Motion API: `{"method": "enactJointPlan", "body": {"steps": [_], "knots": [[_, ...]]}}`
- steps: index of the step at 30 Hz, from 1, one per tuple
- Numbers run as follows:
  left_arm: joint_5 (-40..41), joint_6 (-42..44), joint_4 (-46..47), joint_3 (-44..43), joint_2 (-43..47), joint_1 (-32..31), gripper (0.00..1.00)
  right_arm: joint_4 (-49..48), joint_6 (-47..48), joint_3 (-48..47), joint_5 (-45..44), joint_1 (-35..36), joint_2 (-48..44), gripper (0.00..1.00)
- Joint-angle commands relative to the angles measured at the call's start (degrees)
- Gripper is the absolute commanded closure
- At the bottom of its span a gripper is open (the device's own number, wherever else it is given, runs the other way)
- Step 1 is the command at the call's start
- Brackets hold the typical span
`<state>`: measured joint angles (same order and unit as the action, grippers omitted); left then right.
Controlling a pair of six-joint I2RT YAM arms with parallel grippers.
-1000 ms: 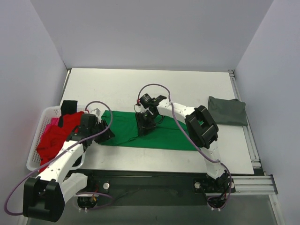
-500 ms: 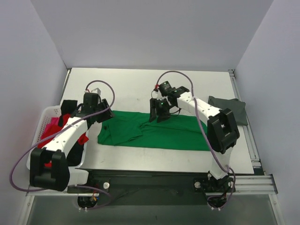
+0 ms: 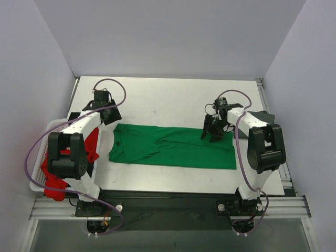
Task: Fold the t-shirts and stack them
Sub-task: Fold the other side of the tshirt into a rectangle, then rotate the tshirt 90 degrees
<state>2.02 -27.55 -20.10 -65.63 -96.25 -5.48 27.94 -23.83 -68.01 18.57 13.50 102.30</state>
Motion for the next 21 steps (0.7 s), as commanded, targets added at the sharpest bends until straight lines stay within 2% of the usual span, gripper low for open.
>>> {"method": "enactJointPlan", "body": {"steps": [1, 8, 11, 21], "knots": [[0.5, 1.4, 1.9, -3.6, -1.7, 1.9, 0.48, -0.2, 1.7, 1.6, -2.1, -2.6, -2.3, 0.53], [-2.0, 0.9, 3.1, -6.0, -7.2, 2.1, 0.49, -0.7, 2.0, 2.4, -2.4, -6.4, -0.1, 0.53], [-2.0, 0.4, 2.5, -6.4, -8.3, 2.0, 0.54, -0.7, 2.0, 2.4, -2.6, -7.1, 0.4, 0.53], [-1.8, 0.0, 1.2, -6.4, -9.7, 2.0, 0.58, -0.7, 1.9, 1.8, -2.9, -8.2, 2.3, 0.53]]}}
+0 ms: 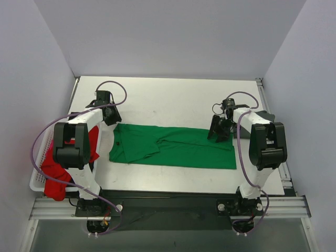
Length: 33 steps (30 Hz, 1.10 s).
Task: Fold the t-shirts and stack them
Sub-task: Rotate the tshirt 90 degrees
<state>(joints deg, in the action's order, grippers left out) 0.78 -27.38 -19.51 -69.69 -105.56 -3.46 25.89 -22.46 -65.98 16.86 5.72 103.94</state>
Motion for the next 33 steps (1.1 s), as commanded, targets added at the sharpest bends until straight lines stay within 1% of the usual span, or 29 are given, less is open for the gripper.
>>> {"method": "enactJointPlan", "body": {"steps": [1, 8, 12, 15, 16, 17, 18, 22, 23, 33], "knots": [[-0.7, -0.1, 0.6, -2.2, -0.5, -0.1, 0.58, 1.4, 0.7, -0.2, -1.2, -0.5, 0.8, 0.53], [-0.8, -0.2, -0.2, -2.1, -1.9, -0.2, 0.61, 1.5, 0.5, -0.4, -1.4, -0.9, 2.1, 0.53], [-0.8, -0.6, 0.3, -1.6, -2.5, -0.2, 0.67, 1.4, 0.2, -0.4, -1.5, -1.3, 2.8, 0.53], [-0.8, -0.8, 0.5, -1.6, -2.9, -0.2, 0.75, 1.5, 0.2, -0.3, -1.4, -1.6, 3.1, 0.53], [-0.8, -0.9, 0.6, -1.7, -3.1, -0.2, 0.79, 1.5, 0.2, -0.3, -1.4, -1.7, 2.9, 0.53], [-0.8, -0.8, 0.5, -1.6, -3.0, -0.2, 0.86, 1.5, 0.2, -0.2, -1.5, -1.8, 3.1, 0.53], [-0.8, -0.8, 0.5, -1.6, -3.0, -0.2, 0.89, 1.6, 0.0, -0.2, -1.6, -1.8, 3.1, 0.53], [-0.5, -0.9, 0.1, -1.9, -2.8, -0.1, 0.95, 2.3, -0.4, -0.1, -2.0, -2.5, 3.5, 0.53], [-0.3, -0.9, -0.2, -1.9, -2.7, -0.1, 1.00, 2.4, -0.3, 0.0, -2.4, -2.6, 3.6, 0.53], [3.0, -0.7, -1.4, -1.7, -1.8, 0.0, 1.00, 3.4, -0.4, 0.0, -2.7, -3.3, 4.4, 0.53]]}}
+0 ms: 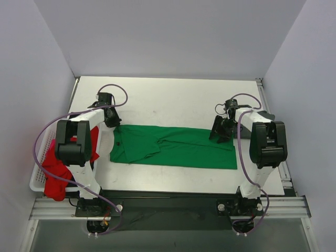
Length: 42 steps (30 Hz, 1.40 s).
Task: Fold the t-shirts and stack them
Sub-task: Rotate the tshirt 90 degrees
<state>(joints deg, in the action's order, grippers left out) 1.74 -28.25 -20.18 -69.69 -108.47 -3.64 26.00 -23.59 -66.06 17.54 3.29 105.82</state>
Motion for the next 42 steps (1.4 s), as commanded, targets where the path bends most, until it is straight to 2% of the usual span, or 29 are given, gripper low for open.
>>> {"method": "enactJointPlan", "body": {"steps": [1, 7, 8, 11, 14, 18, 23, 31, 39, 42], "knots": [[2.1, 0.2, -0.7, -1.6, 1.2, 0.2, 1.00, 3.4, 0.7, 0.0, -3.3, -0.9, 2.5, 0.53], [-0.2, 1.5, 1.7, -1.9, 1.3, -0.2, 1.00, 3.7, 1.3, -0.5, -3.0, -0.9, 2.8, 0.53], [-0.4, 2.1, 1.8, -2.5, 1.4, -0.5, 0.97, 3.7, 1.4, -0.6, -3.0, -0.9, 2.9, 0.53], [-0.2, 2.3, 1.1, -4.9, 1.4, -1.3, 0.76, 3.9, 1.5, -0.9, -2.5, -0.9, 2.6, 0.53], [0.0, 1.6, 0.1, -7.0, 2.0, -1.7, 0.61, 4.0, 1.7, -1.4, -2.2, -0.9, 2.1, 0.53], [-0.5, 0.3, 0.1, -8.1, 4.1, -2.0, 0.49, 4.0, 2.2, -1.8, -1.8, -0.9, 1.8, 0.53], [0.0, -0.2, -0.9, -9.5, 6.6, -2.9, 0.47, 4.1, 2.4, -2.1, -0.7, -0.7, 0.3, 0.53], [-1.7, -1.0, -3.5, -6.4, 10.6, -10.6, 0.46, 4.0, 2.9, -0.9, -0.1, -0.1, -2.9, 0.53], [-11.5, -7.3, -1.5, 4.0, 11.5, -16.5, 0.46, 3.9, 3.9, 0.9, -0.9, 0.3, -1.8, 0.53], [-13.9, -8.2, -1.3, 5.1, 9.9, -17.5, 0.46, 4.0, 3.7, 1.8, -1.2, 0.4, -1.2, 0.53]]}}
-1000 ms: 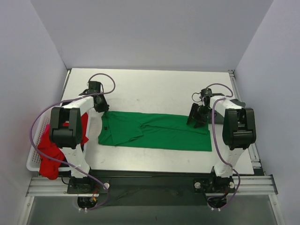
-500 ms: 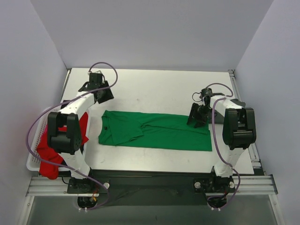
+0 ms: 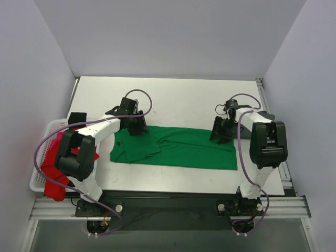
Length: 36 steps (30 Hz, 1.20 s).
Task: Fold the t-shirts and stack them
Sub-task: Rotate the tshirt 90 degrees
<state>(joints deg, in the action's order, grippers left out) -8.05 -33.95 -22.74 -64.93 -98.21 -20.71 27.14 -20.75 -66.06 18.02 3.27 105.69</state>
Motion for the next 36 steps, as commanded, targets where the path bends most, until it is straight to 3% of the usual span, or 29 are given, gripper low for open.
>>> {"method": "enactJointPlan", "body": {"steps": [1, 13, 27, 36], "knots": [[-4.7, -2.6, 1.2, 0.5, -0.9, -0.5, 0.47, 2.8, 0.5, 2.1, -1.8, 0.4, -1.0, 0.53], [-1.6, 4.5, -5.7, -4.1, -10.7, 0.4, 0.47, 6.2, -5.7, 4.5, -0.3, 3.4, -1.3, 0.53], [4.1, 13.1, -12.9, -22.2, -25.0, 1.5, 0.46, 10.8, -14.0, 8.6, -8.4, 13.3, -4.1, 0.53], [6.6, 18.8, -16.9, -40.5, -35.2, 1.2, 0.46, 10.7, -21.8, 11.8, -8.4, 21.0, -7.4, 0.53]]}}
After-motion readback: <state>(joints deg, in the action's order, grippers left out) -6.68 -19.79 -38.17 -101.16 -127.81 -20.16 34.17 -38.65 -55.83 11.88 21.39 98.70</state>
